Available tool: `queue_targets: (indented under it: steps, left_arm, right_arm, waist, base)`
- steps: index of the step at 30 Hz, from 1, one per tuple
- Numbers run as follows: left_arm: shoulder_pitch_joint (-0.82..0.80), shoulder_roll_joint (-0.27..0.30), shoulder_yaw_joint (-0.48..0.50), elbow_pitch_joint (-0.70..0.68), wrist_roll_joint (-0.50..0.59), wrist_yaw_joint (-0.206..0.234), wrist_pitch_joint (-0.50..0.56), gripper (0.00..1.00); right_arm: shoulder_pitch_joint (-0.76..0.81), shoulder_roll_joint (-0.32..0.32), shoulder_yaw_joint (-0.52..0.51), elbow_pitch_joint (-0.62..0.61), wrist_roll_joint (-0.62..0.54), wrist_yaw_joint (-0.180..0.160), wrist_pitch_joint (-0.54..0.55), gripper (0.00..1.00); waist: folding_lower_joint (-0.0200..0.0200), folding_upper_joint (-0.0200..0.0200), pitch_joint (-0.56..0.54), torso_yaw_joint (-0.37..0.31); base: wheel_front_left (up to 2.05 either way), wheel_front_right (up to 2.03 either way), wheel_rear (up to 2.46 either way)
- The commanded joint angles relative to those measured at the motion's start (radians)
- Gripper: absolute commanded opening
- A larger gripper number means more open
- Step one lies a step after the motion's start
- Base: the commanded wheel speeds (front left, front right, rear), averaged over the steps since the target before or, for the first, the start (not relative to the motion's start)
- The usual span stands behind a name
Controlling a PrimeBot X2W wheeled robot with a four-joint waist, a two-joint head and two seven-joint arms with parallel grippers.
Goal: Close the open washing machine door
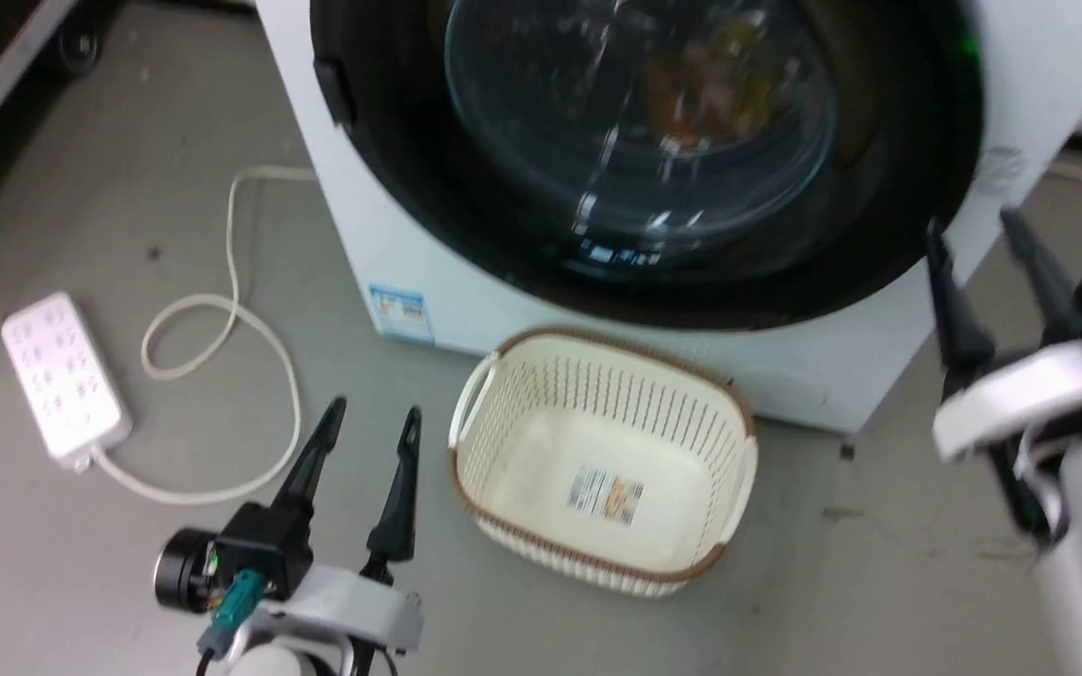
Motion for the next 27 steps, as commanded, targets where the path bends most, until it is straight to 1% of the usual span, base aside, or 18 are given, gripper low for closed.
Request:
queue_targets:
  steps: [1,4,8,13,21,27]
  left_arm:
    - [0.016,0.000,0.006,0.005,0.003,0.005,-0.005,1.00]
    - [0.039,0.000,0.021,0.011,-0.001,0.016,-0.005,1.00]
    - [0.060,0.000,0.031,0.016,-0.010,0.019,-0.005,1.00]
    - [0.077,0.000,0.037,0.016,-0.014,0.014,-0.005,1.00]
    - [0.104,0.000,0.029,0.039,-0.009,0.006,-0.005,1.00]
    - [0.112,0.000,0.034,0.052,-0.001,0.001,-0.005,1.00]
  right_arm:
    - [0.046,0.013,-0.008,-0.023,-0.014,-0.001,-0.003,1.00]
    - [0.150,0.054,-0.031,-0.095,-0.047,-0.001,-0.003,1.00]
    - [0.265,0.120,-0.105,-0.188,-0.092,-0.001,-0.003,1.00]
    - [0.391,0.170,-0.147,-0.268,-0.144,-0.001,-0.003,1.00]
    - [0.495,0.198,-0.148,-0.314,-0.169,-0.001,-0.003,1.00]
    - [0.515,0.199,-0.127,-0.307,-0.133,-0.001,-0.003,1.00]
  waist:
    - [0.0002,-0.0001,-0.061,-0.035]
    - [0.0002,-0.0001,-0.107,-0.057]
    - [0.0002,-0.0001,-0.142,-0.075]
    - [0.0002,-0.0001,-0.163,-0.094]
    - [0.0002,-0.0001,-0.179,-0.106]
    - [0.0002,-0.0001,-0.182,-0.110]
  base:
    - [0.00,0.00,0.00]
    - [0.00,0.00,0.00]
    - [0.00,0.00,0.00]
    - [0.00,0.00,0.00]
    - [0.00,0.00,0.00]
    - [0.00,0.00,0.00]
